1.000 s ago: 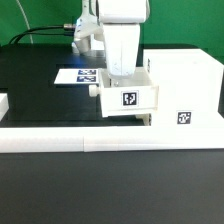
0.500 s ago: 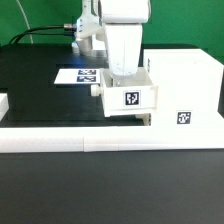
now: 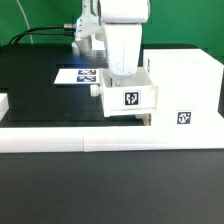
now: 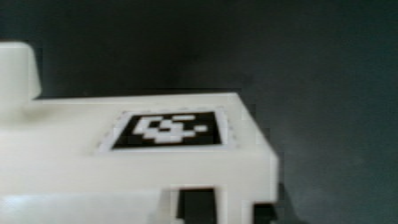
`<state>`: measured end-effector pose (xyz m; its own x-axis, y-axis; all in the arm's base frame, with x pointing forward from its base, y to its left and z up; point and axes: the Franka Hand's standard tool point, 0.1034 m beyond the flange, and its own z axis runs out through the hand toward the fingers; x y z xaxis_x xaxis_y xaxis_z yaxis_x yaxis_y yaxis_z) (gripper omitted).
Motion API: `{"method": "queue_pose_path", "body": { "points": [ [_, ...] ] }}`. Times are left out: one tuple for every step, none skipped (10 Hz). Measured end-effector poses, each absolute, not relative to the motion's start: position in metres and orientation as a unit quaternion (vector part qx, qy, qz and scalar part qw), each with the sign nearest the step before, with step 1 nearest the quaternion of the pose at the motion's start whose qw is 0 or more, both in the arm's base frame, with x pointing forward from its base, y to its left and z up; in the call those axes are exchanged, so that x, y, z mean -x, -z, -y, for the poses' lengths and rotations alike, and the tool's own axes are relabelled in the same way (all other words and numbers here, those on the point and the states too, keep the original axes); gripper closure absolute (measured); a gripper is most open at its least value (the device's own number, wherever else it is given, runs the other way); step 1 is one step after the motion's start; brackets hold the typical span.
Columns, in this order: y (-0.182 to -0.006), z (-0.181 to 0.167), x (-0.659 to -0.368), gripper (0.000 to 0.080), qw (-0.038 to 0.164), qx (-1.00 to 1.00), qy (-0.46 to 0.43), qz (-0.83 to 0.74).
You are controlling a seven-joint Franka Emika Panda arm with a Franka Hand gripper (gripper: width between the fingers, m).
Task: Assemble drawer
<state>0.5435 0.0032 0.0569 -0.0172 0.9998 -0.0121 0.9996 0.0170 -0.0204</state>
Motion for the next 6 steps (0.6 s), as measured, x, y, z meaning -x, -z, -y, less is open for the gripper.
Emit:
{"method": "queue_pose_path", "body": {
  "points": [
    [-0.0577,-0.0063,-0.5448,0.0757,0.001,0.699,-0.008,0.715],
    [-0.0579,-0.0085,-0.5455,0.0757,0.0,0.699,-0.007,0.715],
    [-0.0579,-0.011,-0.5454,0.0757,0.0,0.699,-0.007,0.715],
    [-0.0579,-0.0138,-0.5454,0.0757,-0.001,0.697,-0.006,0.717],
    [-0.0573,-0.0149,-0.5451,0.0757,-0.001,0.697,-0.006,0.717],
    [-0.0568,-0.0142,-0.5448,0.0757,0.0,0.697,-0.006,0.717]
  ]
}}
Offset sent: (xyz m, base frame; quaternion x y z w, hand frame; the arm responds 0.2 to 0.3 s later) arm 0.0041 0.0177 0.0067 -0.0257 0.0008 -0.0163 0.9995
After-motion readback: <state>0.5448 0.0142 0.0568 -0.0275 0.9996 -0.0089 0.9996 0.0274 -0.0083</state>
